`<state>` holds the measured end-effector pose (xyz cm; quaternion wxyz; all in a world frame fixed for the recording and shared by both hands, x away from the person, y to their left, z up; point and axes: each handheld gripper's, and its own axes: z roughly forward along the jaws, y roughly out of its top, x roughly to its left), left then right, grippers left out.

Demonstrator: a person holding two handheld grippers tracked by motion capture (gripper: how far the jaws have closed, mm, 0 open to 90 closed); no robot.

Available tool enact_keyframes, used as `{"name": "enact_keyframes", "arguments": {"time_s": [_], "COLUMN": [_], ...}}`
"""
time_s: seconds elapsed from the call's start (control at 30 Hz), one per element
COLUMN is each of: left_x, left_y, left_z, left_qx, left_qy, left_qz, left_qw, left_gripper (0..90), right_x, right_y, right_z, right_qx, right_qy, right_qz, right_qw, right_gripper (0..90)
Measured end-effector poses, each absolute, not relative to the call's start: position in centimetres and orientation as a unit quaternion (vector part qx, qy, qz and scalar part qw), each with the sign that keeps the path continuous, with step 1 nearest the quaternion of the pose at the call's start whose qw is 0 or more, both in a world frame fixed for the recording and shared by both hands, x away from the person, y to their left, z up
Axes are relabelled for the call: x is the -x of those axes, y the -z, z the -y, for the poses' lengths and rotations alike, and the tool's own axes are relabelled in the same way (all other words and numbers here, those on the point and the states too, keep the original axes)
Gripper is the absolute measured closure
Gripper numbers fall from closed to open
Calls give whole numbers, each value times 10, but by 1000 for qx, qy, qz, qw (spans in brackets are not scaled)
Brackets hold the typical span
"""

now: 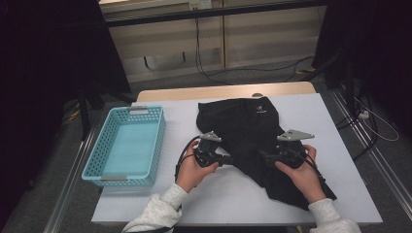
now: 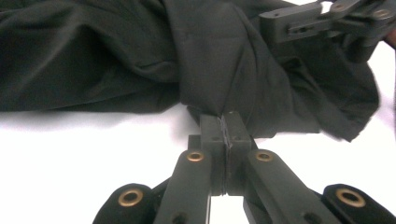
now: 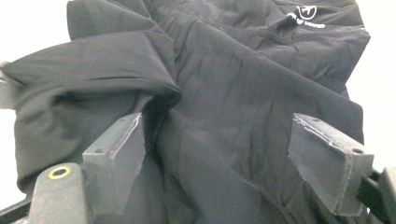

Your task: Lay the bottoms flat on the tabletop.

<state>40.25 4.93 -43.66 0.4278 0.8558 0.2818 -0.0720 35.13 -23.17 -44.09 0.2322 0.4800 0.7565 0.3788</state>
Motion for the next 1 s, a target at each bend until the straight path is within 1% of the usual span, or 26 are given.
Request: {"name": "enact_keyframes", "arguments": {"time_s": [0.17,0.4,0.6,0.83,1.0], "left_x": [-402,-405,-406,-405,-403], "left_y": [426,414,411,410,410], "left_z": [-63,-81,-88,-94,-100], "left_qx": [-842,-830,-825,-823,-823], "left_qy": [86,82,87,89,89], "left_qz": [-297,-319,-325,-332,-337], "left_qw": [441,450,455,453,448], "left_gripper": [899,900,899,899,899], "right_x": [-355,-357,-355,-356,-360], "right_y": [442,439,434,434,438], "right_z": [229,218,207,191,185], "right_qx": [-478,-463,-445,-419,-410], "right_qy": [-378,-385,-397,-393,-387], "right_qz": [-759,-766,-771,-790,-799], "right_qw": [228,225,223,213,208], "right_gripper": [188,191,203,243,320]}}
